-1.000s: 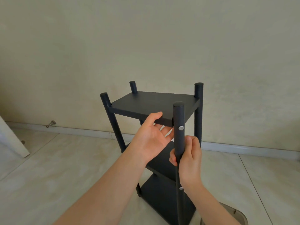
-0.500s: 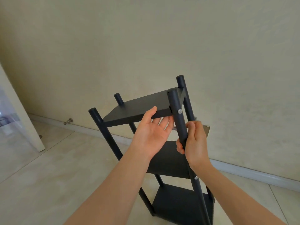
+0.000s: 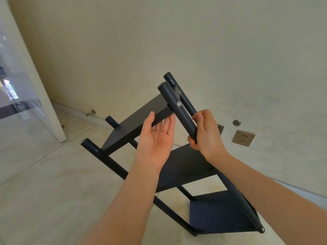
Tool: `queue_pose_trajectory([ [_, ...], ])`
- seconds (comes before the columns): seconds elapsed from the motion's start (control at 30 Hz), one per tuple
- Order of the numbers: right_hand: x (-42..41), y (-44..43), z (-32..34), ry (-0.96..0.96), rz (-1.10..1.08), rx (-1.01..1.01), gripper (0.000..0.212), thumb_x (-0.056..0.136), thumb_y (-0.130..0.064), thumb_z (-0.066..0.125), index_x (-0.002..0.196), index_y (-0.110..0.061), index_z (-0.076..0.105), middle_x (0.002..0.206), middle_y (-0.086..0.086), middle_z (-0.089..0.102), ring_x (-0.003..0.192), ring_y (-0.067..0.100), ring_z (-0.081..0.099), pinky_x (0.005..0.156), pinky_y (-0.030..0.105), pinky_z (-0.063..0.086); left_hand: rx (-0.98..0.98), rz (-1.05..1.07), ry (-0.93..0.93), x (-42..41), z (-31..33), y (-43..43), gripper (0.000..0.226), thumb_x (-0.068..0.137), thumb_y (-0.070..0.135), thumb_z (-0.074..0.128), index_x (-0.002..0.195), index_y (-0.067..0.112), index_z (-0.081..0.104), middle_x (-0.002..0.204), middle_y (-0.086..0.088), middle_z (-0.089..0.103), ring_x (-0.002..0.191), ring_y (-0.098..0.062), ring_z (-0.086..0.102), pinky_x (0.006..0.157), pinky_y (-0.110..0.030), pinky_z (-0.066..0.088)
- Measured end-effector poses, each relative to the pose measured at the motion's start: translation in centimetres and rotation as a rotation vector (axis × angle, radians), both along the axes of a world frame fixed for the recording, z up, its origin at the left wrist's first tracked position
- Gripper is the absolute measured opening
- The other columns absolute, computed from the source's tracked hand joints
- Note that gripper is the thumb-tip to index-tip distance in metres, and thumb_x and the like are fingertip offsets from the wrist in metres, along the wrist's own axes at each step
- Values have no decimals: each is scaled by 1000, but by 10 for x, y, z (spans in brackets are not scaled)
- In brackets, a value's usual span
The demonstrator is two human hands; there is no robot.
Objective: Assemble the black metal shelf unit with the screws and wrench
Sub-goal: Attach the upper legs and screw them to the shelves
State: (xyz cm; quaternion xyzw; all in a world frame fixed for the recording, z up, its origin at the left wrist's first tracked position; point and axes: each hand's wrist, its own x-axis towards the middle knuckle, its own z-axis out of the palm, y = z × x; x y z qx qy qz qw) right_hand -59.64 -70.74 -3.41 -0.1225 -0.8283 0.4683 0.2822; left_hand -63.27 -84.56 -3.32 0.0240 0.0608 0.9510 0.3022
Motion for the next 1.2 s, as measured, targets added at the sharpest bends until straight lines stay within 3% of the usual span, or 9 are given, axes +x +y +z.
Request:
queue_pose_trajectory([
  [0.23, -6, -34, -13, -40, 98, 100, 9, 106, -22, 37, 101, -21, 44, 79, -3, 47, 63, 12, 49, 46, 15, 43, 138, 95, -79, 11, -34, -42, 45, 91, 17, 64, 132, 0, 56, 124, -24, 68, 110, -36, 70, 74, -44, 62],
  [0.33, -3, -45, -28, -63, 172, 274, 10, 103, -17, 37, 109, -15, 45, 85, -3, 49, 76, 20, 52, 64, 33, 49, 187, 110, -165, 20, -56, -57, 46, 93, 17, 62, 135, -1, 54, 127, -24, 67, 111, -37, 69, 77, -47, 62],
  [0.4, -3, -49, -41, -123, 185, 227, 9, 103, -25, 36, 105, -20, 43, 82, -5, 51, 75, 22, 55, 67, 42, 51, 194, 135, -234, 28, -73, -65, 47, 92, 17, 62, 134, -2, 55, 127, -25, 66, 111, -38, 69, 78, -48, 62],
  [0.57, 1, -46, -84, -307, 205, 436, 26, 96, -9, 59, 111, -20, 41, 85, -8, 50, 69, 14, 60, 59, 17, 53, 134, 158, -473, 43, -118, -74, 50, 85, 15, 64, 130, -2, 55, 119, -28, 69, 100, -43, 72, 69, -48, 62],
  [0.63, 6, -44, -101, -371, 235, 550, 33, 93, -3, 62, 115, -17, 43, 88, -6, 49, 68, 15, 61, 61, 20, 54, 104, 144, -595, 45, -136, -75, 41, 93, 16, 61, 129, -2, 56, 114, -27, 71, 94, -44, 73, 67, -50, 61],
  [0.77, 14, -38, -136, -428, 273, 491, 9, 105, -19, 41, 107, -27, 39, 67, -8, 51, 49, 11, 54, 49, 25, 50, 40, 106, -768, 47, -175, -78, 40, 99, 15, 60, 133, -4, 52, 114, -29, 69, 86, -46, 73, 51, -50, 60],
  [0.97, 15, -46, -175, -453, 319, 482, 11, 104, -37, 27, 107, -30, 35, 64, -3, 56, 54, 20, 61, 54, 40, 56, -120, -4, -777, 48, -229, -92, 33, 88, 1, 66, 113, -11, 48, 143, -36, 46, 117, -45, 64, 66, -47, 63],
  [1.1, 17, -57, -201, -500, 382, 494, 12, 103, -40, 28, 108, -31, 35, 62, -6, 55, 52, 16, 60, 53, 26, 54, -171, 4, -805, 51, -252, -107, 44, 74, -3, 68, 101, -17, 36, 147, -35, 41, 110, -40, 68, 68, -47, 64],
  [1.2, 18, -61, -211, -503, 389, 514, 25, 98, -47, 21, 108, -31, 36, 59, -8, 53, 49, 13, 57, 50, 21, 49, -209, 26, -788, 57, -264, -111, 51, 74, -1, 67, 110, -18, 35, 142, -39, 42, 100, -39, 72, 62, -47, 63],
])
